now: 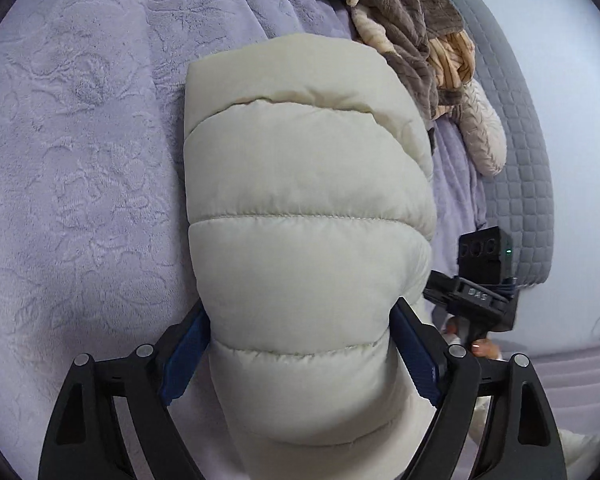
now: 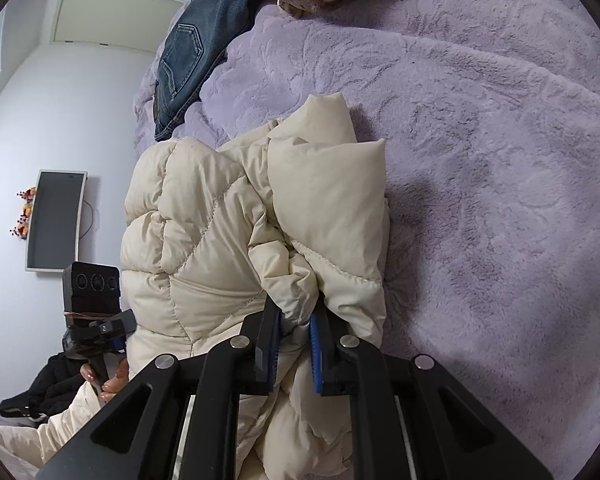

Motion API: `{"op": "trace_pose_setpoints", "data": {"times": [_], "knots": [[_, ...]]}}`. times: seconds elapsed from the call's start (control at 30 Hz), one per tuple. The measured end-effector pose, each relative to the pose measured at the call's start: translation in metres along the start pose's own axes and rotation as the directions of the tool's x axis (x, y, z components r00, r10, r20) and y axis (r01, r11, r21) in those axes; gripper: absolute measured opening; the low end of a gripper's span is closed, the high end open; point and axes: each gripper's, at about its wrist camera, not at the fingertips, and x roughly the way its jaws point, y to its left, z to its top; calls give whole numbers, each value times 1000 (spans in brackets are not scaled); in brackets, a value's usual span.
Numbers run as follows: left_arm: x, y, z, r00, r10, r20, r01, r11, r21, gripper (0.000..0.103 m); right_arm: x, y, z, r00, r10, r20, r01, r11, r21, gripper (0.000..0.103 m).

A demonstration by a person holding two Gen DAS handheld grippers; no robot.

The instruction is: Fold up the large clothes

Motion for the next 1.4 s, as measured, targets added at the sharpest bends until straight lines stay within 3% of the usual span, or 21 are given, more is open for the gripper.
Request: {"op": "trace_pose_setpoints", "data": {"times": [0.13, 0.2, 0.23, 0.27, 0.3, 0.43, 0.53, 0.73, 1.0, 1.03, 1.1, 1.13, 1.17, 1.27, 1.4], "knots": [[4, -7, -3, 997, 69, 25, -70, 997, 20, 89, -15, 14, -3, 999, -35, 14, 36, 999, -21, 18], [5, -8, -4, 996, 82, 39, -83, 996, 19, 89, -30, 21, -6, 997, -64, 35, 65, 997, -42, 43], [5, -8, -4, 995, 86, 43, -87, 996, 15, 89, -39, 22, -8, 997, -63, 54, 65, 997, -43, 77], [5, -8, -4, 995, 88, 47, -89, 996, 12, 89, -48, 22, -11, 996, -54, 76, 57, 998, -40, 96], [5, -8, -5, 995, 90, 49, -90, 996, 10, 89, -57, 22, -14, 994, -46, 98, 50, 998, -35, 98], [4, -7, -6, 994, 96, 55, -97, 995, 8, 89, -66, 10, -20, 997, -27, 74, 28, 999, -16, 98], [4, -7, -6, 993, 100, 58, -101, 995, 6, 90, -46, -2, -23, 1000, 20, -3, -20, 1000, 9, 103], [10, -9, -6, 993, 101, 68, -101, 995, -2, 94, 1, -11, -14, 986, 153, -63, -150, 987, 57, 102], [17, -9, -6, 988, 127, 91, -127, 992, -4, 95, 35, -6, 3, 981, 167, -98, -159, 983, 90, 102], [17, -10, -6, 987, 131, 93, -131, 991, -2, 94, 35, -7, 2, 982, 165, -93, -156, 983, 100, 101], [14, -12, -7, 985, 141, 100, -143, 990, 9, 84, 34, -7, -1, 982, 167, -89, -156, 981, 119, 88], [13, -14, -8, 985, 141, 102, -144, 989, 18, 82, 32, -8, -3, 980, 179, -89, -166, 977, 134, 71], [10, -16, -9, 985, 140, 103, -143, 989, 26, 78, 31, -8, -5, 979, 186, -84, -172, 974, 149, 65], [0, -22, -14, 984, 138, 111, -144, 988, 50, 74, 24, 2, -11, 984, 165, -71, -155, 980, 125, 56], [-23, -27, -21, 984, 114, 134, -122, 991, 52, 73, 13, 23, -19, 987, 154, -50, -148, 983, 113, 54]]}}
